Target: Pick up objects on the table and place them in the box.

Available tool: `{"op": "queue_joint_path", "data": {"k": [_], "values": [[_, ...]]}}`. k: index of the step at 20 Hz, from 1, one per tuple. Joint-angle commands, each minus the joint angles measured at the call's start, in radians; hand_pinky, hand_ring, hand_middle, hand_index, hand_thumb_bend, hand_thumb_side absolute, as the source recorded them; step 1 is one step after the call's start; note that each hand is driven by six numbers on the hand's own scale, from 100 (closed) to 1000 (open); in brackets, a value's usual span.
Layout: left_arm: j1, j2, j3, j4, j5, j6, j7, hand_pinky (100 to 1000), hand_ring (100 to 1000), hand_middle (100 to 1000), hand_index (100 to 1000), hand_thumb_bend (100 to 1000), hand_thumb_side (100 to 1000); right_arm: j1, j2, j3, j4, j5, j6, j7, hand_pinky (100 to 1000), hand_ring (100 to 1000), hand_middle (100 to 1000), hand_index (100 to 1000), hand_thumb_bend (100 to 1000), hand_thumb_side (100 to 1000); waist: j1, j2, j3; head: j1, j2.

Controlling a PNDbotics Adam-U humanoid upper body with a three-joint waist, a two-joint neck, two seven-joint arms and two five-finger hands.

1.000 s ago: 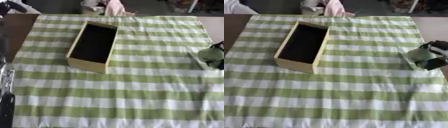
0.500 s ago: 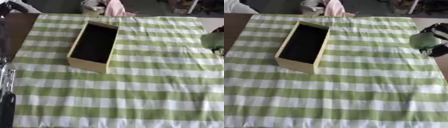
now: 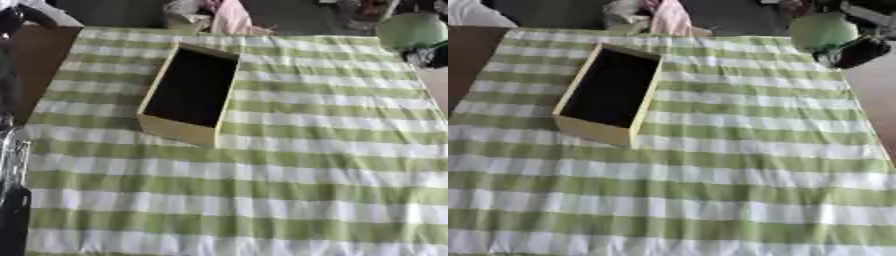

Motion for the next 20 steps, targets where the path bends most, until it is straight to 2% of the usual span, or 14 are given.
{"op": "queue_joint_path", "data": {"k": [1,6,10,15,20], "values": [[-0.01,0.004,-0.004,-0.019,0.0,0.0,-0.002,494,777,711,746,100,704,-0.087,0.076,0.005,0.036,0.04,-0.021,0.021,896,701,653,825,100,221,0.004,-0.02,0.003,-0.009,-0.01],[-0.015,-0.003,-0.008,-0.019,0.004,0.0,-0.004,494,777,712,746,100,703,-0.204,0.243,0.002,0.106,0.132,-0.059,0.016,898,700,656,826,100,214,0.009,-0.018,0.012,-0.024,-0.013],[-0.019,-0.008,-0.01,-0.019,0.007,-0.001,-0.006,494,777,712,746,100,703,-0.258,0.349,-0.005,0.147,0.197,-0.079,0.005,895,693,653,822,100,226,0.012,-0.017,0.023,-0.036,-0.014],[-0.027,-0.014,-0.012,-0.019,0.012,-0.004,-0.005,497,777,713,746,100,701,-0.292,0.456,-0.007,0.185,0.266,-0.105,-0.012,900,692,654,819,100,232,0.015,-0.015,0.036,-0.051,-0.014],[-0.038,-0.017,-0.011,-0.019,0.016,-0.014,0.009,502,776,714,747,100,697,-0.294,0.55,-0.016,0.226,0.342,-0.115,-0.034,892,690,654,817,100,237,0.022,-0.014,0.051,-0.07,-0.004]]}}
